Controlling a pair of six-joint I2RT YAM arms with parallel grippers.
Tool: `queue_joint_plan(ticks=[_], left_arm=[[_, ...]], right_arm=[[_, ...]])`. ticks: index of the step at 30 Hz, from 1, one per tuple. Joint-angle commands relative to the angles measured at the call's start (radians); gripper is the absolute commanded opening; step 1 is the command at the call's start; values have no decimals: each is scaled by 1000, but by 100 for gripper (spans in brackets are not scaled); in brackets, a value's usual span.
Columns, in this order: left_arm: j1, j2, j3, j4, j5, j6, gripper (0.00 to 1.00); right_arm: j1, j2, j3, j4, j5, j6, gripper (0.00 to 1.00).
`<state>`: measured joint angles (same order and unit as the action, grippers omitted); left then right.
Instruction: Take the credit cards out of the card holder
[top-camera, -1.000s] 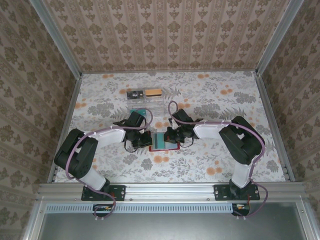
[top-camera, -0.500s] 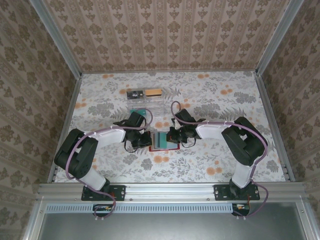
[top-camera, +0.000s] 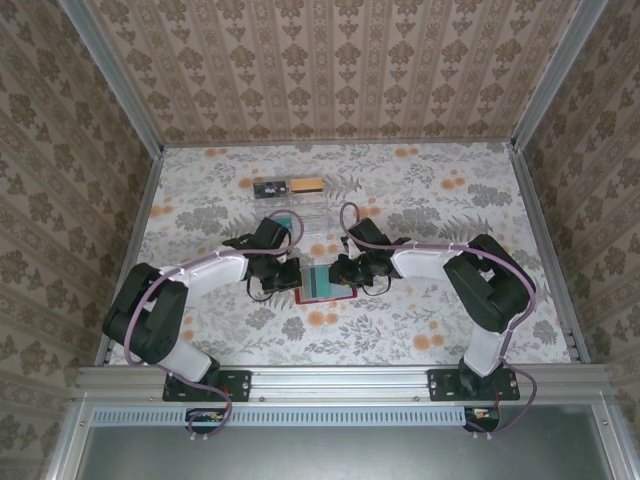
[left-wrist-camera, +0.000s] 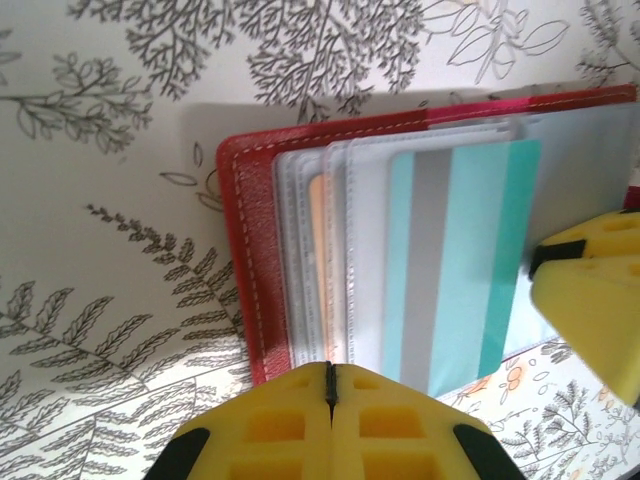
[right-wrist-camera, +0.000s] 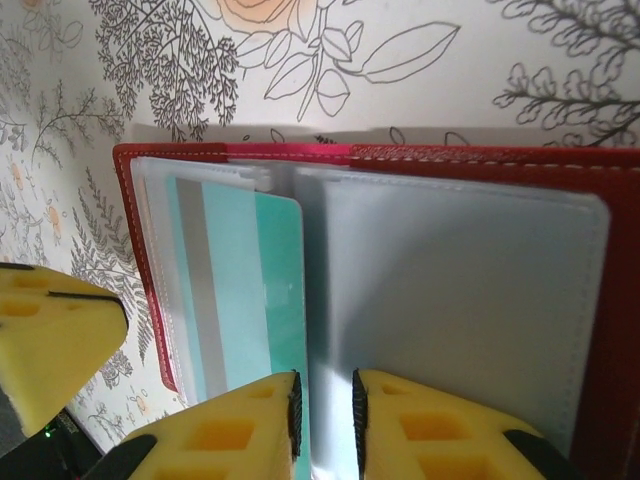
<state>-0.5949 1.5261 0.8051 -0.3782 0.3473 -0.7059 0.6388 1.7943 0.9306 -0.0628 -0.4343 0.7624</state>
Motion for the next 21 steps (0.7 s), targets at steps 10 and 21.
queue_joint_plan(ticks=[10,21], left_arm=[[-23,78,10,45,30,7,1],[-23,110,0,15,6,3,0]], right_arm=[[22,19,30,15,-30,6,25],[24,44,30,26,-32,12,12]])
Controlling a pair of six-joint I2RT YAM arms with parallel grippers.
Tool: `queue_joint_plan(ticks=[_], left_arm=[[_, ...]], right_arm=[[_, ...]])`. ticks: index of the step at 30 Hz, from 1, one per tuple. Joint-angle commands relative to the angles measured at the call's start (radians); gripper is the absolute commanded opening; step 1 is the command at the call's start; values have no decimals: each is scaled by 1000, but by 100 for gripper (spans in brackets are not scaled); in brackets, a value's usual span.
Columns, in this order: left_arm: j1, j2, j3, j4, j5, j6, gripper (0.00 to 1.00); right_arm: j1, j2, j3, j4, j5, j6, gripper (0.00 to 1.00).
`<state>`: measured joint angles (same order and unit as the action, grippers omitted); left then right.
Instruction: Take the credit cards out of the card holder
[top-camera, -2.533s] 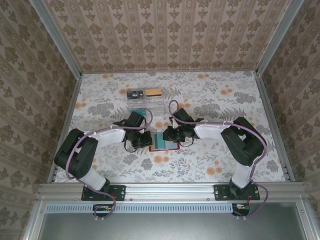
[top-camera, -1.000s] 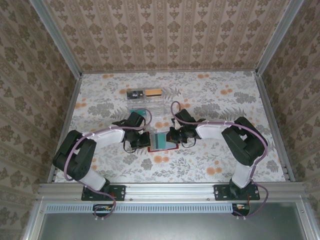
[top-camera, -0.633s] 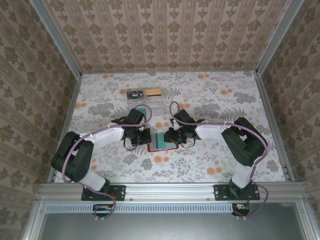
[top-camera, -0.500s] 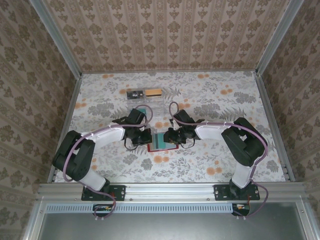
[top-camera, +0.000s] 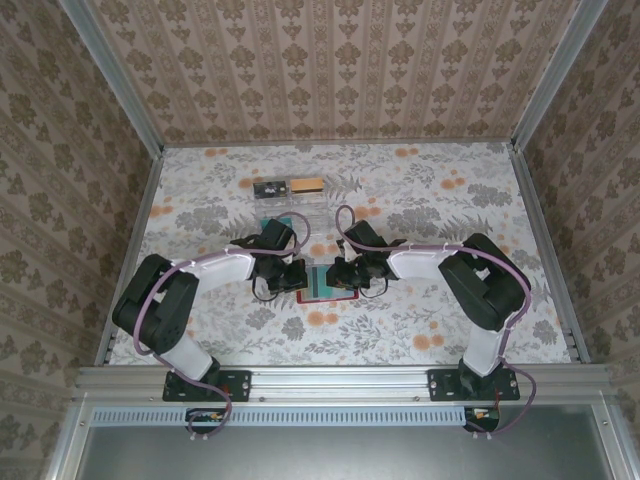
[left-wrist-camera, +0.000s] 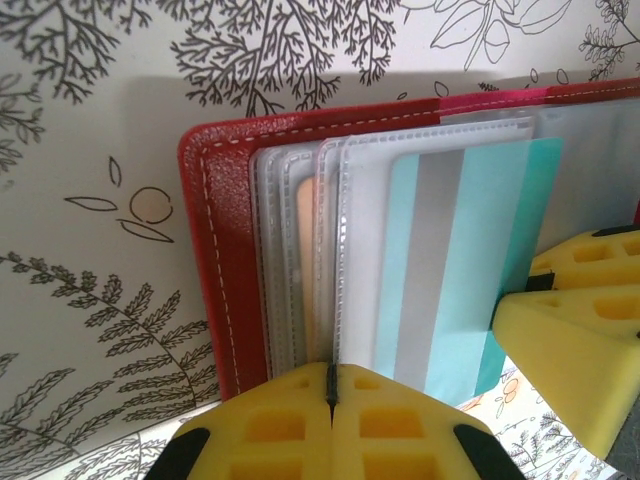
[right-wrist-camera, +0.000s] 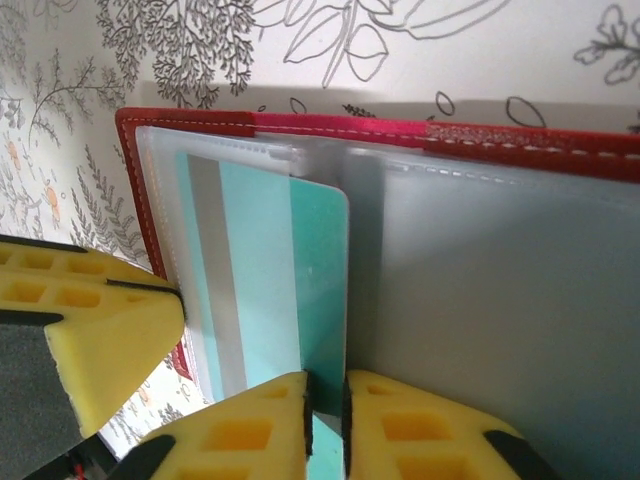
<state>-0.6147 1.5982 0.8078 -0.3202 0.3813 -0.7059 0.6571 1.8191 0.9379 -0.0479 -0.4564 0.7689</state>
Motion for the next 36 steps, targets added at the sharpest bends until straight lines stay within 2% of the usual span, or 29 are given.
queue_joint_plan(ticks=[1,5,26,36], left_arm=[[-3,37,-1,-53,-36,2,0],[1,48,3,-86,-60,4,0],[15,40,-21,-96,-68,25,0],[16,27,-16,-105,-70,34,0]], right_arm=[[6,13,21,6,-3,3,8],[-8,-3,6,-13,10,-8,0],[-121,-107,-100,-60,-22,-86,0],[-129,-104,-100,-48,-55,-90,0]])
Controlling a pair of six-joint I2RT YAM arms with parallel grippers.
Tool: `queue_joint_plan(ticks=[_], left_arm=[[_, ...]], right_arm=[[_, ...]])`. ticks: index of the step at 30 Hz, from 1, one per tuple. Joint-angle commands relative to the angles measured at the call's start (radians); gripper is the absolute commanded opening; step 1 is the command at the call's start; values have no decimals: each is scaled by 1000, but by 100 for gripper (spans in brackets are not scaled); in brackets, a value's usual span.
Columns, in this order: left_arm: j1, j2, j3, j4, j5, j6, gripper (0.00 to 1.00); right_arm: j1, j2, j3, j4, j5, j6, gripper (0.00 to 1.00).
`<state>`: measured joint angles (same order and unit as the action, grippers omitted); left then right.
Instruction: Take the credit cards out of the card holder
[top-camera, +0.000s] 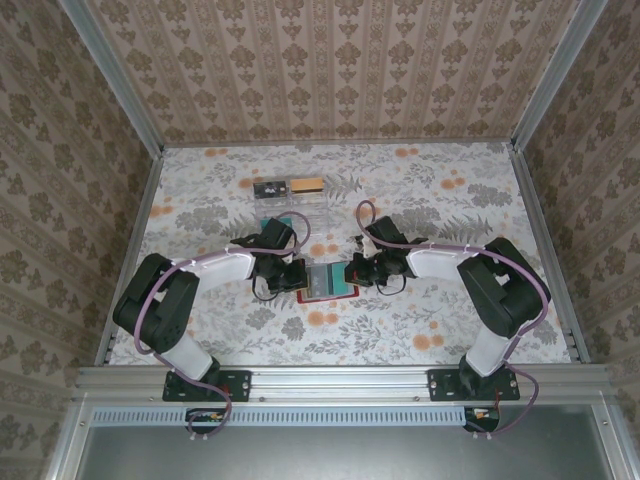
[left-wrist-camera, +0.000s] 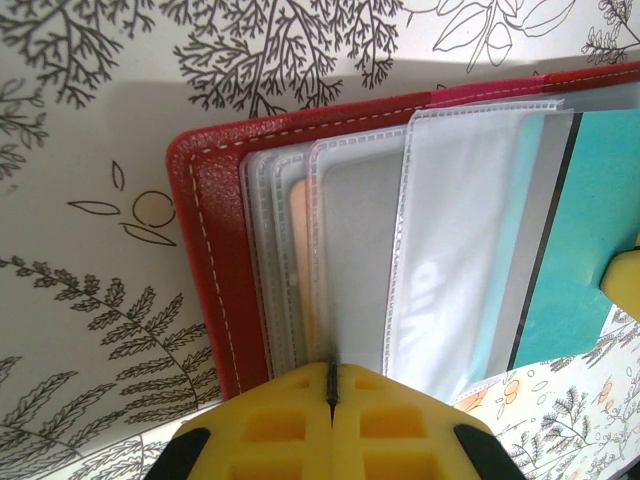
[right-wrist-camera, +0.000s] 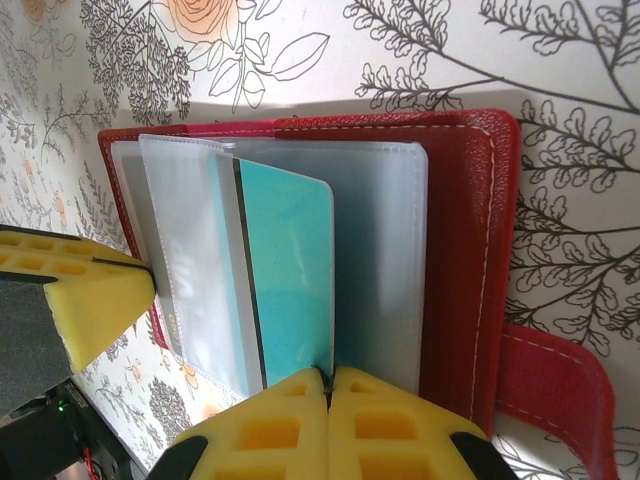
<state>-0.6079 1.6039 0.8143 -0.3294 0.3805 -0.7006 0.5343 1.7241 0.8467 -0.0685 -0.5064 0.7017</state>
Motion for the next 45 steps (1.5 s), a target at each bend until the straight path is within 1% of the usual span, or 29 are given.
queue_joint_plan(ticks=[1,9,17,18,20,23,26,30,31,33,35,37,40,44,45], left_arm=[[11,19,-24,-96,-71,29,0],[13,18,-27,-91,-65,30,0],[16,-15,-6,-88,-44,28,0],[17,-31,3,-90,-43,25,4],[24,-75,21,-96,-46,20,16],[46,-144,58,-118,-72,7,23],[84,-215,72,-108,-93,-15,40],[142,-318,51,-21,-64,-58,49],[145,-338,49,-2,-57,-64,52],[195,-374,54,24,-8,-76,59],[225,-386,63,49,66,-85,59],[238,-390,66,89,124,-106,59],[238,-392,45,178,184,-140,57],[238,-379,14,311,255,-220,52],[238,-374,6,347,291,-241,51]], right_arm=[[-7,-10,-10,-28,-4,-24,0],[-77,-61,-36,-62,-15,-62,0],[-109,-140,-37,-87,-36,-77,0],[-111,-154,-29,-96,-34,-79,0],[-112,-176,-9,-119,-31,-84,0],[-114,-211,18,-147,-15,-87,0],[-114,-250,43,-149,0,-74,0],[-113,-296,85,-143,11,-61,0],[-115,-305,95,-141,11,-58,0],[-114,-325,116,-130,13,-50,0],[-114,-327,128,-104,9,-37,0],[-114,-366,136,-66,-5,-18,0],[-113,-373,143,-7,-40,10,0],[-114,-374,140,72,-93,39,0],[-113,-371,139,88,-106,47,0]])
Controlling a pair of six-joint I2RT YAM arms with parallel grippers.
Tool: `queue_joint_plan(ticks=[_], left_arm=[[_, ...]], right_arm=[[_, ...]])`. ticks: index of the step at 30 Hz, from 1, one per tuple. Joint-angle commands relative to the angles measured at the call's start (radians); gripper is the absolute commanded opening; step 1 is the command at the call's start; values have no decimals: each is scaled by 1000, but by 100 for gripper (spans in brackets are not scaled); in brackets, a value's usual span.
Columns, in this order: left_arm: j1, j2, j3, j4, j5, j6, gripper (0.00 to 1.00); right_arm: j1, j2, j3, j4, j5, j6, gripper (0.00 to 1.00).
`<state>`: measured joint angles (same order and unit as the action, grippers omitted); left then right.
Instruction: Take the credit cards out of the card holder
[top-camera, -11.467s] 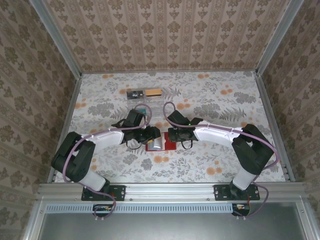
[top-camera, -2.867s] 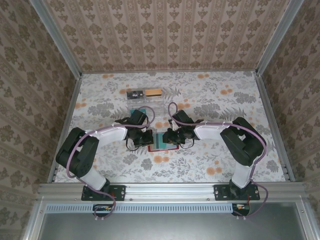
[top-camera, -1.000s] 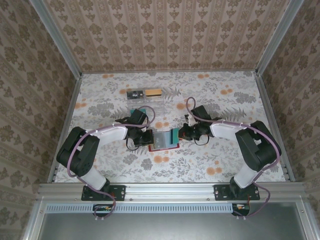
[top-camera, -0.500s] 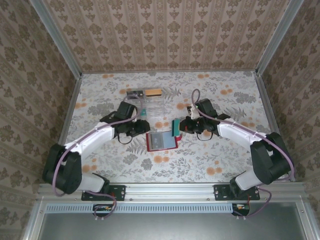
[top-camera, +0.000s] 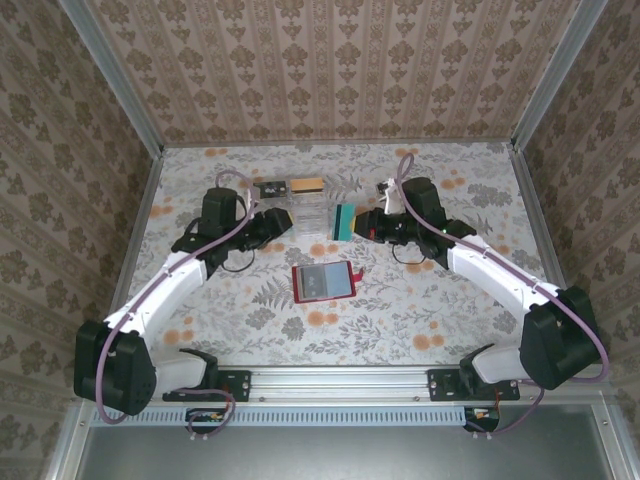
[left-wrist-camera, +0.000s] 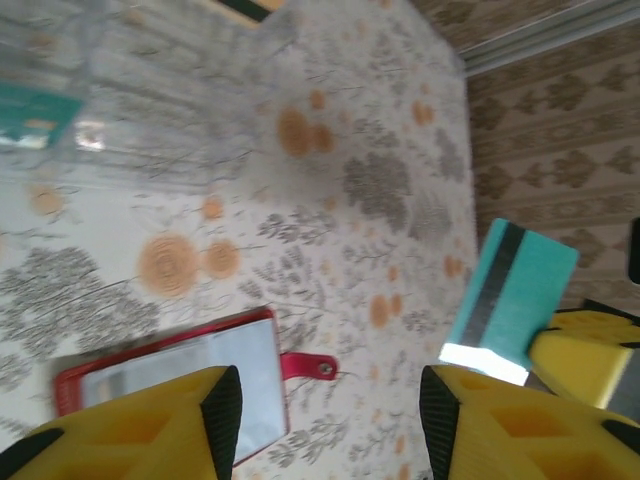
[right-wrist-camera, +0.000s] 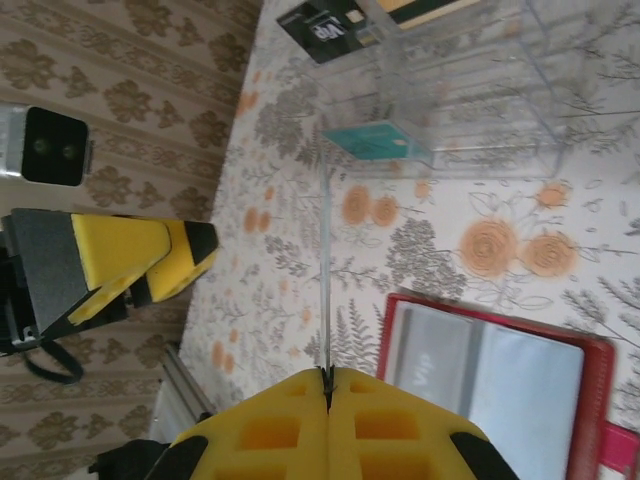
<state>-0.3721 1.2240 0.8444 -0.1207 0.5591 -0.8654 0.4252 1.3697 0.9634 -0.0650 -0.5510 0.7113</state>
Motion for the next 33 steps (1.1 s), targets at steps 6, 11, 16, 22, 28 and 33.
queue_joint_plan(ticks=[6,11,16,22,28,33], left_arm=[[-14,44,-27,275,191,-139,44],[-40,99,-3,338,246,-177,39],[-51,108,2,386,255,-199,36],[-52,108,-1,427,267,-219,26],[-55,111,-3,444,282,-221,14],[-56,98,-6,453,289,-220,1]], right_arm=[[0,-1,-5,218,-152,95,0],[21,48,10,272,-214,117,0],[37,83,23,285,-231,121,0],[47,107,29,301,-240,129,0],[49,114,31,302,-239,129,0],[48,125,31,304,-236,129,0]])
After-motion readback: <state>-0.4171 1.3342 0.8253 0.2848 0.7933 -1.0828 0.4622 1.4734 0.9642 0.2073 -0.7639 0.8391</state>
